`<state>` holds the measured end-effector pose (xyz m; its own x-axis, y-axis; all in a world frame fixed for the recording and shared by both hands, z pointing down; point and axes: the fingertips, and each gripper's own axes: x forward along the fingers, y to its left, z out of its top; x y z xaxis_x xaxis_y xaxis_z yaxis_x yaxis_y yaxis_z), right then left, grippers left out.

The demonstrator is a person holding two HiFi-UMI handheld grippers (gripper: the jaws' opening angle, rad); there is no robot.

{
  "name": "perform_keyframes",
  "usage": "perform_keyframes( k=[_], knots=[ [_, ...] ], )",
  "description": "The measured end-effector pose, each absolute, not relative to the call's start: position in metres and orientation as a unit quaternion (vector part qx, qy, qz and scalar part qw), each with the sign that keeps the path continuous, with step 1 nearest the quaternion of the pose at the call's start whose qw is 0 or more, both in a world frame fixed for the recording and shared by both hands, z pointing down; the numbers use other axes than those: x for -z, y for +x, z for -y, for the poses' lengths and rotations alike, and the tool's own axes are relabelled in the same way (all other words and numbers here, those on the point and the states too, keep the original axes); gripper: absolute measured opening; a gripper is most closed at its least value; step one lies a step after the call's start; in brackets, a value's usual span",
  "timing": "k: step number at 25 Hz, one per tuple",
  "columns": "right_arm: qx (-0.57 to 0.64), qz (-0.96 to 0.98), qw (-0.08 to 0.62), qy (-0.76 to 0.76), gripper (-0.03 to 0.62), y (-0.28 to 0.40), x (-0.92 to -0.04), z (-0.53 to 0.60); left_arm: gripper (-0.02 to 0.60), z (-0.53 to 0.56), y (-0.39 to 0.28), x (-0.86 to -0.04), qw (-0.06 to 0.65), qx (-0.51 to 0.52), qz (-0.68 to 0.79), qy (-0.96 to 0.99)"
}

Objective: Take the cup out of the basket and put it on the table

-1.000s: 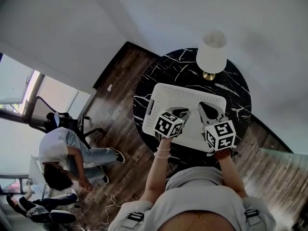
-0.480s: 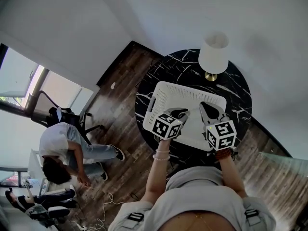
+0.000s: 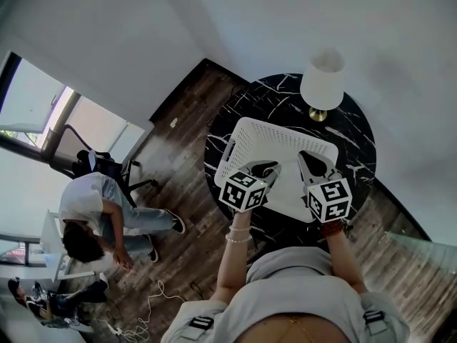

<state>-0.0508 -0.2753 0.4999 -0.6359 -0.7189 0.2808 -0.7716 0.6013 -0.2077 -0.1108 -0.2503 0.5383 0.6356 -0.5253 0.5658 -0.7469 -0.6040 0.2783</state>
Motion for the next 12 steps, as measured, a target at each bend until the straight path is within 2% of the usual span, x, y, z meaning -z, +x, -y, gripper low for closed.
perform_keyframes(
  k=[12],
  knots=[
    [-0.143,0.905,0.086,0.391,0.011,-0.063,-0.492,0.266,0.043,0.232,-0.121,-0.514,0.244,-0.191,0.398,0.863]
  ],
)
